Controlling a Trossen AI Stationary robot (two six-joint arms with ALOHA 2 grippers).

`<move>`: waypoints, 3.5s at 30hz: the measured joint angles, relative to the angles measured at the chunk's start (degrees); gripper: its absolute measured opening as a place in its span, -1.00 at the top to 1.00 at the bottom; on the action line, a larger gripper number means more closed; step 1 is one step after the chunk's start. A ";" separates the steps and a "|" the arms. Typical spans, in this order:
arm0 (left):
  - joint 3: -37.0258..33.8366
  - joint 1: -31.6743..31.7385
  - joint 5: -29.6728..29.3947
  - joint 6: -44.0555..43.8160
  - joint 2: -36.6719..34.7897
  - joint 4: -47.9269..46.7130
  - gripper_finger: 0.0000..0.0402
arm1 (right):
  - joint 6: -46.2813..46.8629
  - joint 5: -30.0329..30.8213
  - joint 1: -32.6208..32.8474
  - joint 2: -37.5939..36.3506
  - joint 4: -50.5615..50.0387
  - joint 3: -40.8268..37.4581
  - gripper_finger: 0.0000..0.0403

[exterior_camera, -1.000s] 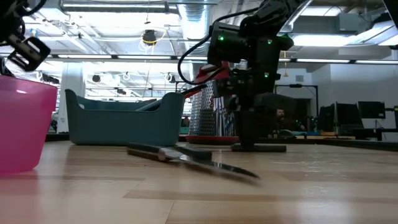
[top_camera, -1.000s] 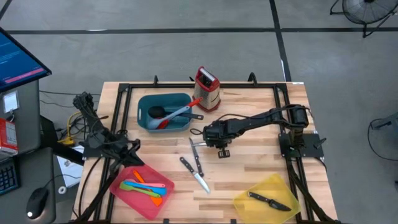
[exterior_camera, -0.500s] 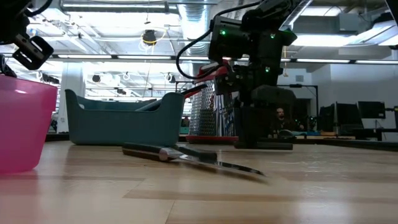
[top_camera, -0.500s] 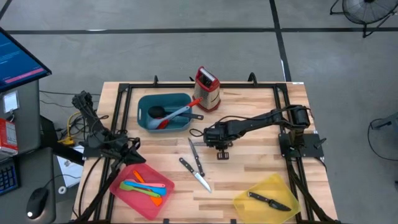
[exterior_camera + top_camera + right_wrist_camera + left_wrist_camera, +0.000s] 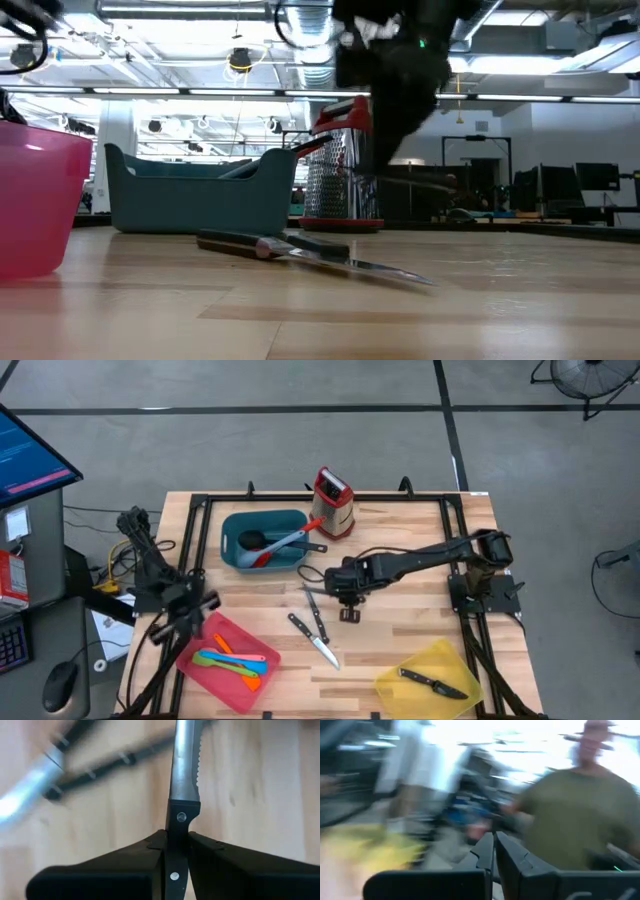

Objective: Pick & Place Kitchen Items
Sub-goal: Put the top right silver table knife into the yellow bin

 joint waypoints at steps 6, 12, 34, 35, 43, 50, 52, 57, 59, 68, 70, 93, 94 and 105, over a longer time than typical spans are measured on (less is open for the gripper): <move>0.00 2.69 9.85 4.40 0.08 -1.67 0.99 | 4.23 1.72 3.36 -0.50 1.22 1.98 0.83; 0.00 11.48 26.79 1.67 0.03 -2.56 0.99 | 7.51 2.20 5.57 -0.50 1.00 3.53 0.83; -0.02 46.68 38.49 2.76 0.86 -15.76 0.99 | 35.03 2.38 17.60 -0.50 -5.98 3.68 0.83; -0.02 47.07 36.55 2.65 1.29 -16.42 0.99 | 35.76 2.38 18.10 -0.50 -5.98 3.68 0.83; -0.02 47.23 31.76 3.03 1.91 -15.95 0.99 | 40.10 2.84 20.12 -0.50 -5.99 3.68 0.83; -0.02 47.23 28.74 4.43 1.96 -15.51 0.99 | 47.22 1.38 23.01 -0.72 -7.05 3.68 0.83; -0.02 47.21 28.72 4.43 2.00 -15.53 0.99 | 48.66 1.13 24.44 -1.36 -7.06 3.68 0.83; -0.02 47.21 28.72 4.43 1.97 -15.53 0.99 | 53.01 0.24 27.63 -4.16 -8.58 3.68 0.83; -0.02 47.21 28.72 4.43 1.97 -15.51 0.99 | 55.04 0.44 28.75 -5.49 -10.11 3.68 0.83; -0.02 47.21 28.72 4.41 1.97 -15.51 0.99 | 57.29 0.02 31.69 -7.72 -13.29 3.69 0.83; -0.02 47.21 28.70 4.41 1.97 -15.46 0.99 | 56.39 -1.07 32.33 -7.72 -13.58 3.70 0.83; -0.02 45.18 27.24 4.52 -6.33 -5.31 0.99 | 49.62 -9.20 40.36 -7.21 -16.75 3.66 0.83; -0.02 45.18 27.22 4.52 -6.33 -5.47 0.99 | 48.80 -9.21 40.92 -7.21 -17.05 3.66 0.83; -0.02 45.22 27.21 4.52 -6.33 -5.23 0.99 | 50.08 -9.16 49.25 -7.24 -26.75 3.40 0.83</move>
